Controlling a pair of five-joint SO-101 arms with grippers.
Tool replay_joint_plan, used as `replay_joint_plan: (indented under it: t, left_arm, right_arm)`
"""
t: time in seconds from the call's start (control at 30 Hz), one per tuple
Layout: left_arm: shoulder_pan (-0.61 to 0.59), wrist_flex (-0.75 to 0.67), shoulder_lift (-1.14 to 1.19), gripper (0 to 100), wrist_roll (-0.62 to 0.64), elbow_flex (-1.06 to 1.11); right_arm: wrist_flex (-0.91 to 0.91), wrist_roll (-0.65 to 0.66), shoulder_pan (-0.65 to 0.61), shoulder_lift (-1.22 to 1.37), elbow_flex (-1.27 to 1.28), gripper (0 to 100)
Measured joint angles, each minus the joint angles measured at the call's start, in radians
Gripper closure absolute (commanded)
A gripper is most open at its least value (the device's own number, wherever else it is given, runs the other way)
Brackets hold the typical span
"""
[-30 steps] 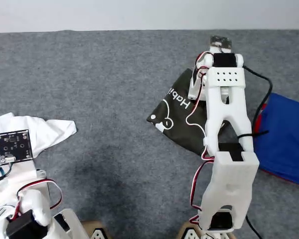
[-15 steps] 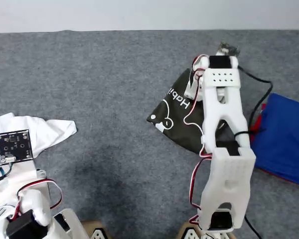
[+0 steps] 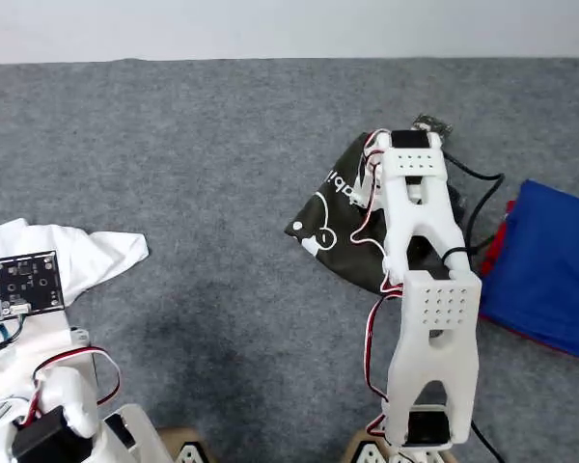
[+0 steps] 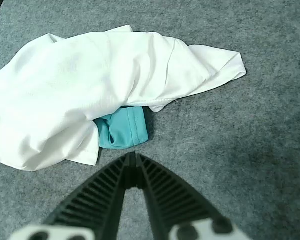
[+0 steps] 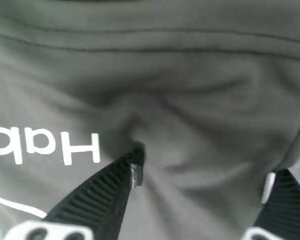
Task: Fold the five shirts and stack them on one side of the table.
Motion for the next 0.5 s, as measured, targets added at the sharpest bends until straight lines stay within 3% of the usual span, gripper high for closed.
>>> replay_joint_plan:
  t: [0.1,0.37,0.5]
  left_arm:
    - [0.000,0.000,0.000,100,0.000,0.000]
    - [0.000,0.000,0.000,100,0.000,0.000]
    - [0.000,0.000,0.000,100,0.000,0.000]
  right_arm:
    - [-0.008,-0.003,0.003,0.029,-0.020,66.4]
    - [0.000,0.021,0.025,0.048,-0.043,98.6]
    - [0.025,0.137,0.038,0.046,-0.048,98.8]
